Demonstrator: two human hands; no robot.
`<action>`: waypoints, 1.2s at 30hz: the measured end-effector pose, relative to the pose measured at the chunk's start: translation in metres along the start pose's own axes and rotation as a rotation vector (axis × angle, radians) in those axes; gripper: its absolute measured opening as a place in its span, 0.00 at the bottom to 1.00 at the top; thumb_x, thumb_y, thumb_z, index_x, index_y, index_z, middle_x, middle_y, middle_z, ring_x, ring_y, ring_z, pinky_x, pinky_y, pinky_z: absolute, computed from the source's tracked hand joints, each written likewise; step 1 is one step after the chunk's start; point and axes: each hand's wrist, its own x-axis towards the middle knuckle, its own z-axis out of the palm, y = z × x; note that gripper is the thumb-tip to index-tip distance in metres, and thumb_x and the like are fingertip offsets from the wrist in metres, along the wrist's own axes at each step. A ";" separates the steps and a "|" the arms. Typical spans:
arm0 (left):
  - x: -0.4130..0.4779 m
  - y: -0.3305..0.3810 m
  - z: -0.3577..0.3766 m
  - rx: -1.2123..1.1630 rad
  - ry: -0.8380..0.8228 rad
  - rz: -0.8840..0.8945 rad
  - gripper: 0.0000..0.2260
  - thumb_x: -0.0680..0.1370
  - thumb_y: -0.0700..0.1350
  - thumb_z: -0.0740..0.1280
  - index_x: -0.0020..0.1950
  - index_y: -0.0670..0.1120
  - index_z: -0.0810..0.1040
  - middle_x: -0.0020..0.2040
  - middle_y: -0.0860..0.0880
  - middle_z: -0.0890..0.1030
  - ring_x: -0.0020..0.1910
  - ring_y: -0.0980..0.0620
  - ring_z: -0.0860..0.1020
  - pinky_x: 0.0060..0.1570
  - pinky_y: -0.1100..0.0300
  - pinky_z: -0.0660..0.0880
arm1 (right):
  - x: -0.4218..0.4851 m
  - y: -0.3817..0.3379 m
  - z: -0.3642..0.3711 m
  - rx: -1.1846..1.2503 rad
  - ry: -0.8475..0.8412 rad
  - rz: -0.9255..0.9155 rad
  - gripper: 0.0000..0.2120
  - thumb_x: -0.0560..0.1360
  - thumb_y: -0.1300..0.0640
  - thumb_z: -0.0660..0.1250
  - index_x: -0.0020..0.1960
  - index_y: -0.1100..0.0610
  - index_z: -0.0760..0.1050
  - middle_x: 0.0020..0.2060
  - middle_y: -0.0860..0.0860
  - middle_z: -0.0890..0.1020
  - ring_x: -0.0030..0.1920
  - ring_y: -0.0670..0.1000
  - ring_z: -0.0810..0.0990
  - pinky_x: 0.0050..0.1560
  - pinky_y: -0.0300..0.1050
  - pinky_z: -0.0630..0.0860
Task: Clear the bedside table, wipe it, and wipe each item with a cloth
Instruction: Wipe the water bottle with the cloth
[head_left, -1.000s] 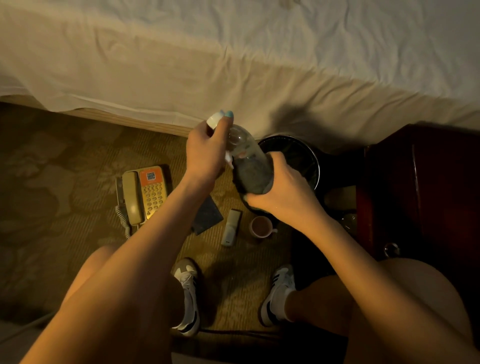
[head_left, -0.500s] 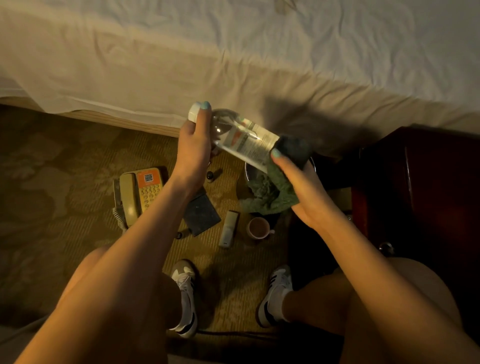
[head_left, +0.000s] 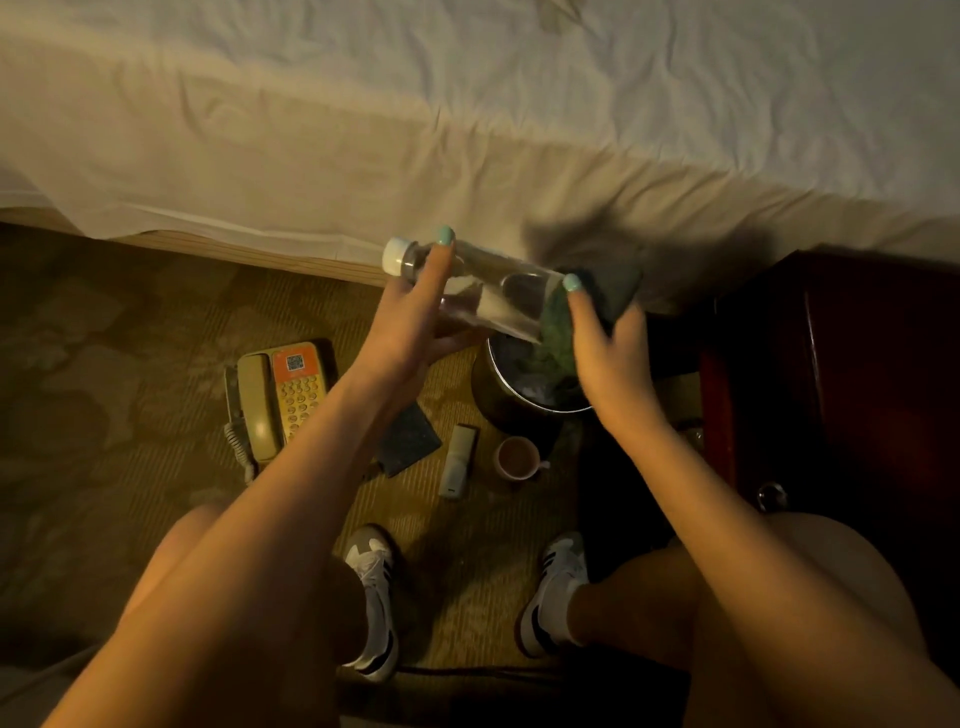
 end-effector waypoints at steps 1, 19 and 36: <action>-0.001 0.000 0.002 -0.014 0.003 0.002 0.20 0.80 0.53 0.64 0.64 0.40 0.74 0.54 0.45 0.83 0.52 0.48 0.83 0.44 0.54 0.80 | -0.005 0.004 0.001 -0.055 -0.046 -0.057 0.10 0.78 0.59 0.65 0.58 0.54 0.70 0.47 0.37 0.76 0.48 0.30 0.77 0.48 0.24 0.70; -0.006 -0.007 0.015 -0.138 -0.204 0.047 0.19 0.76 0.47 0.64 0.65 0.44 0.68 0.53 0.47 0.82 0.51 0.48 0.82 0.45 0.57 0.79 | -0.006 0.000 -0.006 0.719 0.186 0.422 0.24 0.82 0.44 0.51 0.73 0.56 0.64 0.69 0.54 0.71 0.63 0.53 0.75 0.67 0.52 0.70; -0.003 0.002 0.000 0.113 -0.183 0.144 0.25 0.76 0.47 0.68 0.69 0.42 0.65 0.59 0.43 0.78 0.55 0.46 0.82 0.45 0.55 0.81 | 0.007 0.003 -0.014 -0.103 -0.332 0.272 0.11 0.81 0.47 0.58 0.50 0.50 0.77 0.43 0.46 0.85 0.48 0.46 0.83 0.55 0.49 0.77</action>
